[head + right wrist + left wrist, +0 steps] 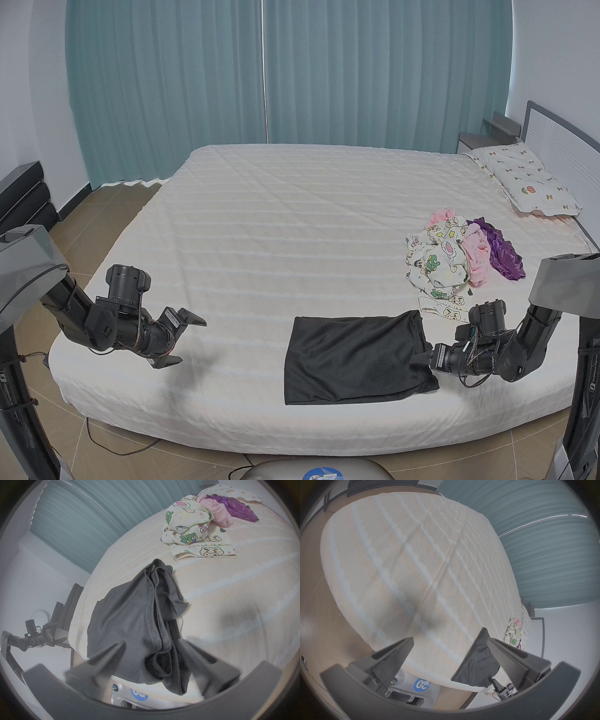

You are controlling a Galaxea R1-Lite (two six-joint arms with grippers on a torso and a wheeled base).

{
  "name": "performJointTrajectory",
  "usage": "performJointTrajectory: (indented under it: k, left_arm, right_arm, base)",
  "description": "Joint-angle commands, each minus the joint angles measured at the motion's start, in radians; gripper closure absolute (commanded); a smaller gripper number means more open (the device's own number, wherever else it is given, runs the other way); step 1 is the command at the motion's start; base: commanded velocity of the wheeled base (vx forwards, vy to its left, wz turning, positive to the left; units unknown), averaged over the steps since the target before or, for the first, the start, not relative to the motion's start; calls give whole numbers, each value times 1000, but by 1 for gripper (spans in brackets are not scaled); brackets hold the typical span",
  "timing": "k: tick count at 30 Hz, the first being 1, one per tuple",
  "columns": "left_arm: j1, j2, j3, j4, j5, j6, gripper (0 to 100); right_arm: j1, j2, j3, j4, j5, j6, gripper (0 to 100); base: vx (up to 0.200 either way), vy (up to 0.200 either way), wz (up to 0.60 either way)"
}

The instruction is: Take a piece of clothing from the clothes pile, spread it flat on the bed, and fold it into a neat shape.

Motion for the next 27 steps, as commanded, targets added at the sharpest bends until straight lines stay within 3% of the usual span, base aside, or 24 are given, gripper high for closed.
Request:
performJointTrajectory:
  k: [1, 15, 27]
  left_arm:
    - [0, 3, -1, 0, 0, 0, 0]
    - [0, 3, -1, 0, 1, -2, 0]
    - [0, 3, -3, 0, 0, -2, 0]
  right_arm:
    - [-5, -15, 42, -1, -1, -22, 100]
    - [-17, -116, 147, -6, -2, -51, 100]
    - [-72, -101, 204, -7, -1, -149, 100]
  base:
    - [0, 0, 0]
    - [0, 0, 0]
    - [0, 0, 0]
